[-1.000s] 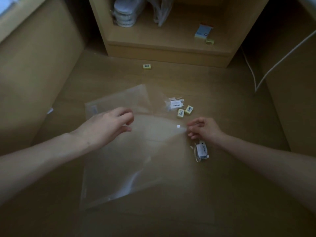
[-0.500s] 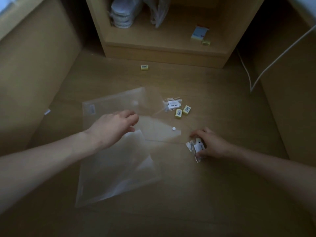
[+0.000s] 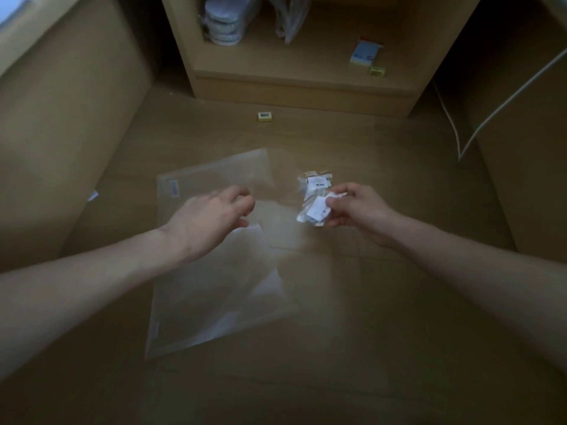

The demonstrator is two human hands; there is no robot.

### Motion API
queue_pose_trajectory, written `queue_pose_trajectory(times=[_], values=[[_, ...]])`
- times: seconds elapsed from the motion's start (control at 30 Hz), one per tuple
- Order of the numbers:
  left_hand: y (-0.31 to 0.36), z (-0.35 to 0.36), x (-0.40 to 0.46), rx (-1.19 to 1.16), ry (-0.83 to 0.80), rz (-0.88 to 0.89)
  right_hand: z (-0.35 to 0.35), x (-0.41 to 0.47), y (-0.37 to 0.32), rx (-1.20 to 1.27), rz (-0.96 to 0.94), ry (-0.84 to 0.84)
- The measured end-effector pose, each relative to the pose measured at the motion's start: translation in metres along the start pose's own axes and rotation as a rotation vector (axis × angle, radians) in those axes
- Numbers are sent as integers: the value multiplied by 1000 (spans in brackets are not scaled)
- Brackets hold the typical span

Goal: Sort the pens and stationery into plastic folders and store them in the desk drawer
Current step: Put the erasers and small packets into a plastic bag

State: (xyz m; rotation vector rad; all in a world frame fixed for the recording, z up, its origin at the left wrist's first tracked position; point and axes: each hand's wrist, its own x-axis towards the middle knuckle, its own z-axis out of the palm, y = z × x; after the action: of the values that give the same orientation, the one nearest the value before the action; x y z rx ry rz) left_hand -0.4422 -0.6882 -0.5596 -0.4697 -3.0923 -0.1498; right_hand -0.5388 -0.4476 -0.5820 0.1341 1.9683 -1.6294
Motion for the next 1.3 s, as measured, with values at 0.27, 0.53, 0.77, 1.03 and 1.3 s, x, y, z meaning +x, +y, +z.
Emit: queue_pose_trajectory(times=[0.27,0.53,0.77,1.03,1.3], values=[[-1,1,2,26,94,29,68,-16,26,84,453,-307],[-4,1,-3,68,111,66,92,-16,37,-58,603,-531],[-8,1,-5,67,101,26,70,-13,26,-194,411,-301],[-17,3,-8,92,88,4,13,49,21,-716,-52,230],[-23,9,-9,74,85,-41,0,54,32,-1318,-404,130]])
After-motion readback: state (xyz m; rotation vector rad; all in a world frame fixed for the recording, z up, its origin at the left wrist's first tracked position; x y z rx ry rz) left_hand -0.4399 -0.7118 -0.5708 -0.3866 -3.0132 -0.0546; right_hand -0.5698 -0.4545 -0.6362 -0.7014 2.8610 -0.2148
